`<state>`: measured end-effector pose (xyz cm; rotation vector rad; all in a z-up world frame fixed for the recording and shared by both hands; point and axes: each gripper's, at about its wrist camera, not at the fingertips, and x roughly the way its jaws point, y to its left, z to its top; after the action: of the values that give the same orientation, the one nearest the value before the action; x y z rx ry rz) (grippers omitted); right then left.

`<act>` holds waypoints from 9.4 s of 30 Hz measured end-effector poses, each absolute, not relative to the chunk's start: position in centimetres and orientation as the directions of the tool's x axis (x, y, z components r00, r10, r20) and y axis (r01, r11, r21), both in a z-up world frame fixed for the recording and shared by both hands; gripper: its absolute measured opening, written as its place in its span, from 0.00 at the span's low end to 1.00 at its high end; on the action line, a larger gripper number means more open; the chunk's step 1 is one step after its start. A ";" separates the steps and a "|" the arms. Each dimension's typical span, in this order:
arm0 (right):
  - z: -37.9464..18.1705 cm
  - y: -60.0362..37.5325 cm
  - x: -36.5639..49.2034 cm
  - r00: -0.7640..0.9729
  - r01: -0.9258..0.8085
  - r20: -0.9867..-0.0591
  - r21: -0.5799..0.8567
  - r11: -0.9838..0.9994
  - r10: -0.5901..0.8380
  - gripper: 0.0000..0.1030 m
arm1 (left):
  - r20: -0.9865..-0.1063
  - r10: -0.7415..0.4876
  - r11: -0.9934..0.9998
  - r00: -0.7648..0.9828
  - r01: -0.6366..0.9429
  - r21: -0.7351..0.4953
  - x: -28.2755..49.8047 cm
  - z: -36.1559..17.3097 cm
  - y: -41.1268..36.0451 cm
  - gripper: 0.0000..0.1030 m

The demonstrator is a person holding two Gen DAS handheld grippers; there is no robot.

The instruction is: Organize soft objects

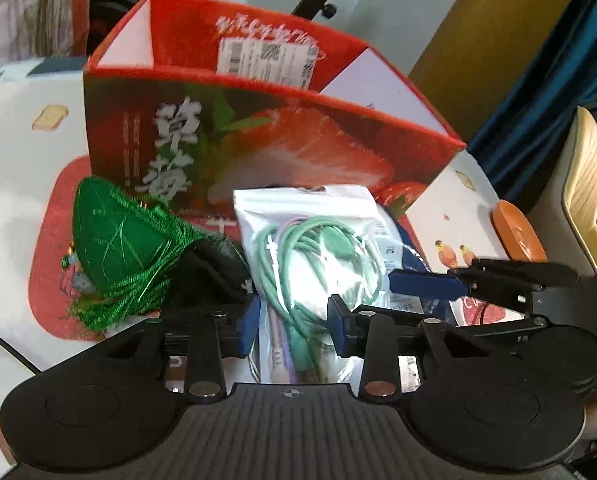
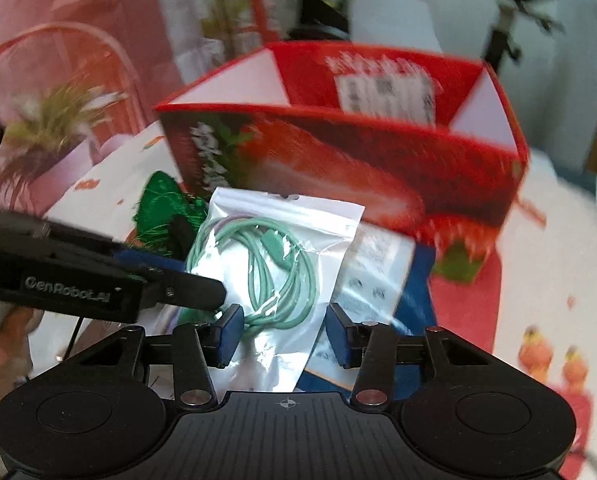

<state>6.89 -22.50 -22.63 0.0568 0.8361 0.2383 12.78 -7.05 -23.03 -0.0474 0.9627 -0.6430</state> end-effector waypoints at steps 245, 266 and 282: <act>-17.9 -24.3 23.3 0.785 -0.225 -0.562 0.133 0.965 0.260 0.33 | -0.623 -0.521 0.852 0.583 0.396 -0.341 28.7 -16.7 -6.5 0.41; -17.3 -25.8 10.5 0.851 -0.186 -0.459 0.194 0.963 0.256 0.32 | -0.560 -0.491 0.871 0.667 0.396 -0.291 16.3 -15.8 -3.9 0.40; -24.8 -25.7 7.3 0.739 -0.100 -0.649 0.163 0.982 0.183 0.32 | -0.661 -0.424 0.894 0.620 0.405 -0.193 13.2 -22.5 -6.6 0.40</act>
<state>7.28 -25.75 -24.79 0.1204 0.7236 0.1557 13.17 -6.65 -22.48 -0.0262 0.7664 -0.4766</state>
